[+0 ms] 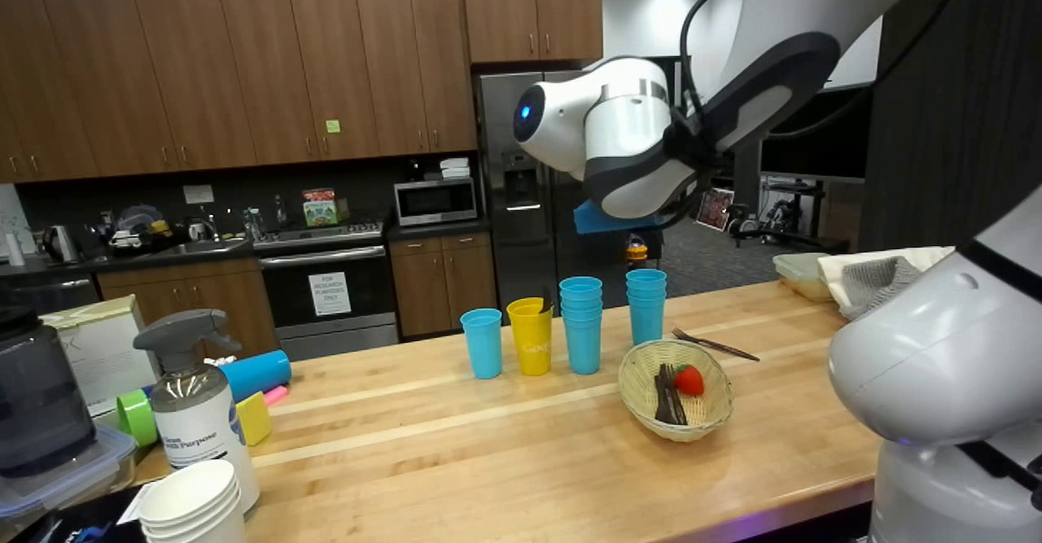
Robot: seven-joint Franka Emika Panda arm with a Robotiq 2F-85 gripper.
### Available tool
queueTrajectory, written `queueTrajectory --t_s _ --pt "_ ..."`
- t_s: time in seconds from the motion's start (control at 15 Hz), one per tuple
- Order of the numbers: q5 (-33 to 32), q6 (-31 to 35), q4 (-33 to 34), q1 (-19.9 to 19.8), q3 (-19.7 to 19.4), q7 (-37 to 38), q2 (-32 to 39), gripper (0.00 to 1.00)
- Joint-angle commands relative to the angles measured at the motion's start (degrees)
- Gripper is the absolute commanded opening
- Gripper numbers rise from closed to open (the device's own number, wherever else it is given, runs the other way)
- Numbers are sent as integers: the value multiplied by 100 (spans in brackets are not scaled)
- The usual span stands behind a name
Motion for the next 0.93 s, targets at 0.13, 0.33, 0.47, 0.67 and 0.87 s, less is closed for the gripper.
queueTrajectory --t_s 0.13,0.33,0.47,0.67,0.87 --pt "-571 -973 855 343 -167 920 1122 0" --pt "-949 -1381 1265 537 -254 1190 1602 0" --pt "-1194 -1671 1521 673 -313 1327 1950 0" --pt "-1375 -2092 1844 902 -406 1412 2468 0" --pt "-1460 -2406 2097 1014 -613 1356 2897 0"
